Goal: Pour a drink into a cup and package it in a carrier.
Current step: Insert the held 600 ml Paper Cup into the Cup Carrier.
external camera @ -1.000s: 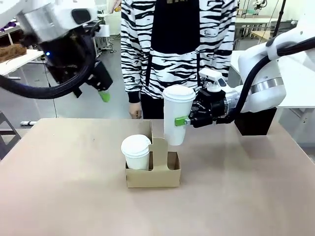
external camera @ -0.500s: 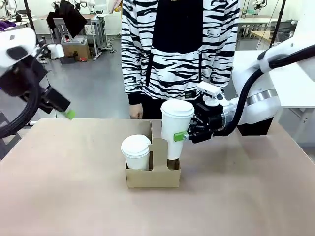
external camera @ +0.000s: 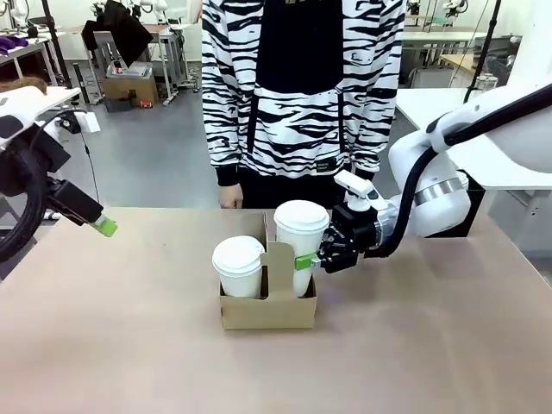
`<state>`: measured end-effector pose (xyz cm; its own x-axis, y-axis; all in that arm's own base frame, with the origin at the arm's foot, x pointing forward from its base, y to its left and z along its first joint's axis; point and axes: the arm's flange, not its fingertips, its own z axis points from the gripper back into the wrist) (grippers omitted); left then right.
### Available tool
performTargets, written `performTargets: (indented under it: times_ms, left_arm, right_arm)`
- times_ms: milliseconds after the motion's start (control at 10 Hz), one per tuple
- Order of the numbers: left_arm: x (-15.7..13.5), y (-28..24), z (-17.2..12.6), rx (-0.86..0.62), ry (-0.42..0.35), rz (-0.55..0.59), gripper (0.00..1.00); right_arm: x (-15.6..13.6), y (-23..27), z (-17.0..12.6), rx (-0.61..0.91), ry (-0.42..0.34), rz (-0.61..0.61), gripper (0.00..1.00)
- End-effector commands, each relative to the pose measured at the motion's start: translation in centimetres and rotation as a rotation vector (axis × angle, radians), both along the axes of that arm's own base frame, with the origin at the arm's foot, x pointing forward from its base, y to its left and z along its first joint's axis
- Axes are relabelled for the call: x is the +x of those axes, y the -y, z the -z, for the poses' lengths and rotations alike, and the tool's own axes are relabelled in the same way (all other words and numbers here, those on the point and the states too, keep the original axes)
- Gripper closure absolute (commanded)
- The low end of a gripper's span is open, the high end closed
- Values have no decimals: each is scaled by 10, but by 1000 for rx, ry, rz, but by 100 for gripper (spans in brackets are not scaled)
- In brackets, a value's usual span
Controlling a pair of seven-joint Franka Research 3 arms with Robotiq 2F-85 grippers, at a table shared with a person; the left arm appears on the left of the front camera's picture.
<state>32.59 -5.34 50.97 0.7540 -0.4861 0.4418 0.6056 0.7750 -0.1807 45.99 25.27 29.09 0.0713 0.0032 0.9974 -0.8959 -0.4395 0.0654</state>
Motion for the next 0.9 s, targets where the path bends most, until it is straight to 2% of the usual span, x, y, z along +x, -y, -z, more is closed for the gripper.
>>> performTargets:
  times_ms: [0, 300, 400, 800]
  left_arm:
    - [-4, -1, 26, 1, 5, 10, 0]
    - [0, 10, 39, 6, -8, -47, 0]
    - [14, 4, 16, 27, -14, -16, 0]
    - [14, 4, 16, 27, -14, -16, 0]
  right_arm:
    - [9, -6, 2, 6, 35, 4, 20]
    - [16, -4, 12, -27, 25, -22, 20]
    - [17, -4, 15, -32, 16, -40, 20]
    - [17, -6, 28, -67, 6, -84, 20]
